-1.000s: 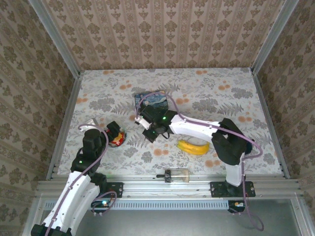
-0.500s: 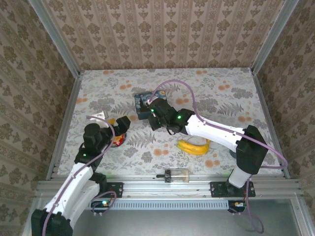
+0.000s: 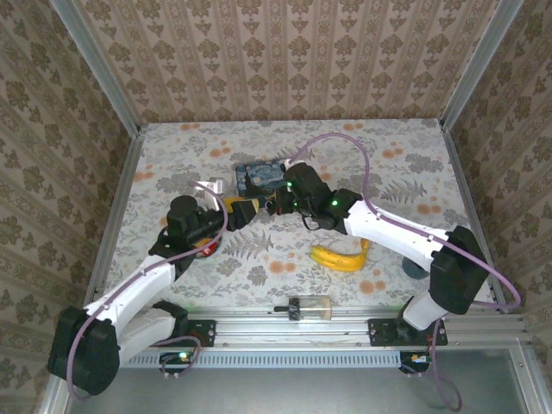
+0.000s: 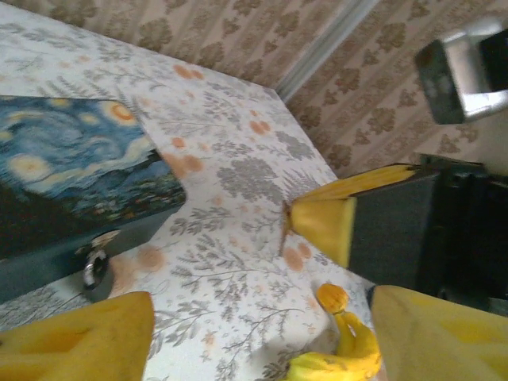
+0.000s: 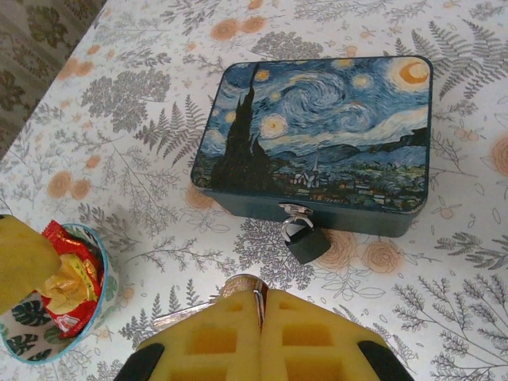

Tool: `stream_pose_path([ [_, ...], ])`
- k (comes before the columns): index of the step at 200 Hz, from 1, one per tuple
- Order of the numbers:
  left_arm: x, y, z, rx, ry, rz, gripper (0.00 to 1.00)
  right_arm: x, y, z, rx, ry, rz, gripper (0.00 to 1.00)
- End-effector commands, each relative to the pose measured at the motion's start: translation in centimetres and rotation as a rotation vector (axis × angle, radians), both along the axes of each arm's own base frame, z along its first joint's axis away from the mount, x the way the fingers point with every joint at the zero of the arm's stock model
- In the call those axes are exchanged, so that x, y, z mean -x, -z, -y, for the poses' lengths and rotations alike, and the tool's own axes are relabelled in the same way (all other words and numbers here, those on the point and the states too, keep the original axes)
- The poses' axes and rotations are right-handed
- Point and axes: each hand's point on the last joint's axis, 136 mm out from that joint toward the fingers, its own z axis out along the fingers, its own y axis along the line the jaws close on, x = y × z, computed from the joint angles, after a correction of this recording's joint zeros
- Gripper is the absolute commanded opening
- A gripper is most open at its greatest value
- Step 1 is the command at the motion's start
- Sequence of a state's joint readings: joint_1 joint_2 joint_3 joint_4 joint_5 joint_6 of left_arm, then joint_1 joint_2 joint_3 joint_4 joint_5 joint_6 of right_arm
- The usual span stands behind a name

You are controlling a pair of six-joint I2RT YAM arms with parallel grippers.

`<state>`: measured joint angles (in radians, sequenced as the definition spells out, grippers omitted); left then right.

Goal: Unlock a padlock with a key

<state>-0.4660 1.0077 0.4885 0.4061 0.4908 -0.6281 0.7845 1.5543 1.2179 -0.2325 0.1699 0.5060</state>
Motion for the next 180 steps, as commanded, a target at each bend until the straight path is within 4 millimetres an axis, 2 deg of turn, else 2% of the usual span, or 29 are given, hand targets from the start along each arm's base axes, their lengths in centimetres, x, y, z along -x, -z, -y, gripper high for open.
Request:
stream_pose_path([
  [1, 0.3, -2.3, 2.0, 0.054, 0.090, 0.054, 0.68, 0.2, -1.9, -0.1, -0.109, 0.009, 0.011, 0.00],
  [77, -0.5, -1.5, 5.5, 0.082, 0.179, -0.004, 0.47, 0.7, -2.7, -0.2, -0.159, -0.012, 0.019, 0.00],
  [180, -1.1, -1.2, 5.4, 0.103, 0.145, -0.013, 0.28, 1.0, -2.8, -0.6, -0.183, -0.036, 0.017, 0.00],
])
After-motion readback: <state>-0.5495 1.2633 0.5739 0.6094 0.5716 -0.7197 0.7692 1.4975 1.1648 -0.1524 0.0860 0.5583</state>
